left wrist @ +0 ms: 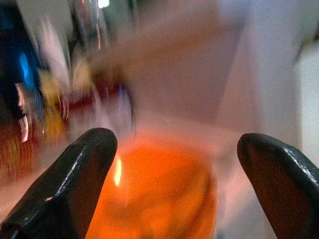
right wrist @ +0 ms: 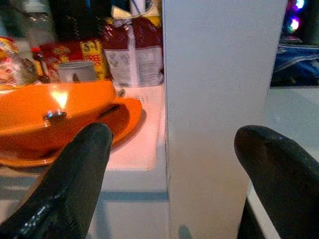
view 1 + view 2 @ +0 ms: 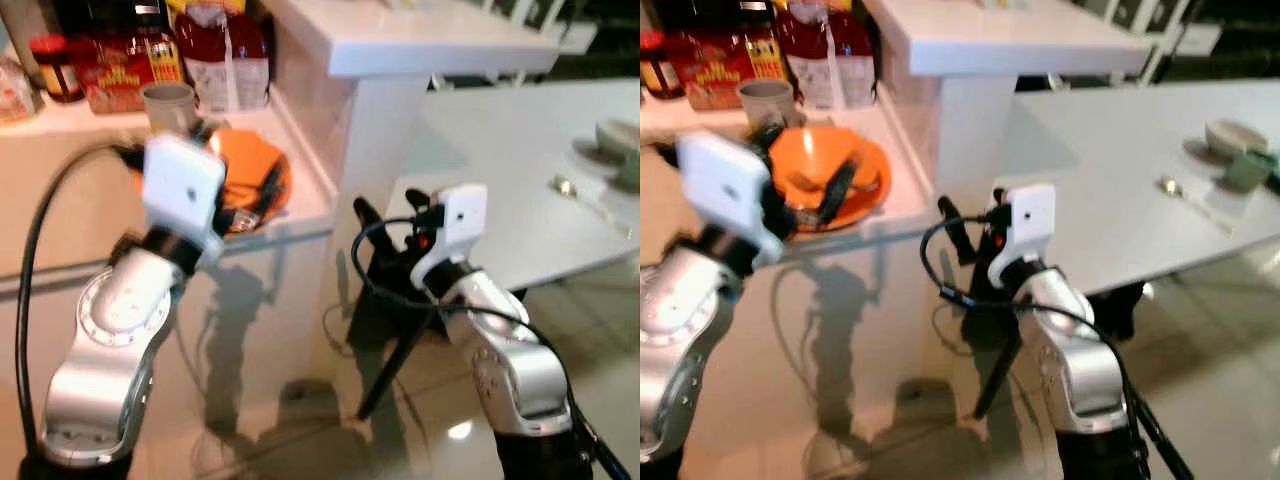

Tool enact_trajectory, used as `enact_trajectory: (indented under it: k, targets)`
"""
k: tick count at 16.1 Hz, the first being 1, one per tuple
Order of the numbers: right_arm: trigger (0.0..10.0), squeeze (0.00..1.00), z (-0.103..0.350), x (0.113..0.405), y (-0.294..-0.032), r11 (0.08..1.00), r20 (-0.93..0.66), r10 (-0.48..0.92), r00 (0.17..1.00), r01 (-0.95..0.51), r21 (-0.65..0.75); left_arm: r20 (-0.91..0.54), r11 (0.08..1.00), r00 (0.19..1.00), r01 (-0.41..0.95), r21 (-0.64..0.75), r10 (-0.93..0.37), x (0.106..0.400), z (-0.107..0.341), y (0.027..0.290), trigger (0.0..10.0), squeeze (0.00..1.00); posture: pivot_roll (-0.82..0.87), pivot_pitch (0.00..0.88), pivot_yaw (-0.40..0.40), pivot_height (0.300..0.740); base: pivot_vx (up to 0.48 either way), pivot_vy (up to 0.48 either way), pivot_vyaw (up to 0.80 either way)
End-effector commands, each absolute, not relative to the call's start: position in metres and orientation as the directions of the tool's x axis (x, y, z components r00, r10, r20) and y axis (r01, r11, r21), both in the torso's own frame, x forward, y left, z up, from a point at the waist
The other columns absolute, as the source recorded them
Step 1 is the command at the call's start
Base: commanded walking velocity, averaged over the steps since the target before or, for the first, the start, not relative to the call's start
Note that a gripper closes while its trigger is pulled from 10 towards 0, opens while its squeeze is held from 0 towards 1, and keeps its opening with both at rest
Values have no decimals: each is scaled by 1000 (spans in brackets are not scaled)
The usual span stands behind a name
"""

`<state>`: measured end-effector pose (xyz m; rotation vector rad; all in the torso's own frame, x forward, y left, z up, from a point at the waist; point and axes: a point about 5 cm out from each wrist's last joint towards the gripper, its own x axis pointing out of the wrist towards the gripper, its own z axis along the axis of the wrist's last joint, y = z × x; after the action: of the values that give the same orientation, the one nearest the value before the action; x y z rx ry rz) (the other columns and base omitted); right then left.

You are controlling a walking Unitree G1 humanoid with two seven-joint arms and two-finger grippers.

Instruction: Setting the table

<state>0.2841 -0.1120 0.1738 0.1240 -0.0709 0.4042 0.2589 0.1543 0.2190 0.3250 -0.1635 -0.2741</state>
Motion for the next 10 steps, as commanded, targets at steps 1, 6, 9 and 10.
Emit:
enact_trajectory:
  k: [1,6,9,10]
  targets:
    - [10000,0,176,286,-117,922,90,365,927,-373,105,73,916,961,230,327,-267,260,212,157,10000,0,108,0,-69,740,0,480,0]
    - [10000,0,182,290,-125,934,100,345,933,-352,63,113,927,963,199,318,-245,266,217,152,10000,0,98,0,-65,740,0,0,0]
    - [10000,0,186,294,-133,945,112,318,942,-324,48,129,930,958,209,304,-257,265,221,150,10000,0,96,0,-65,740,370,0,800]
    - [10000,0,187,295,-135,947,117,310,943,-318,48,130,930,957,211,302,-260,265,221,150,10000,0,95,0,-65,740,382,0,800]
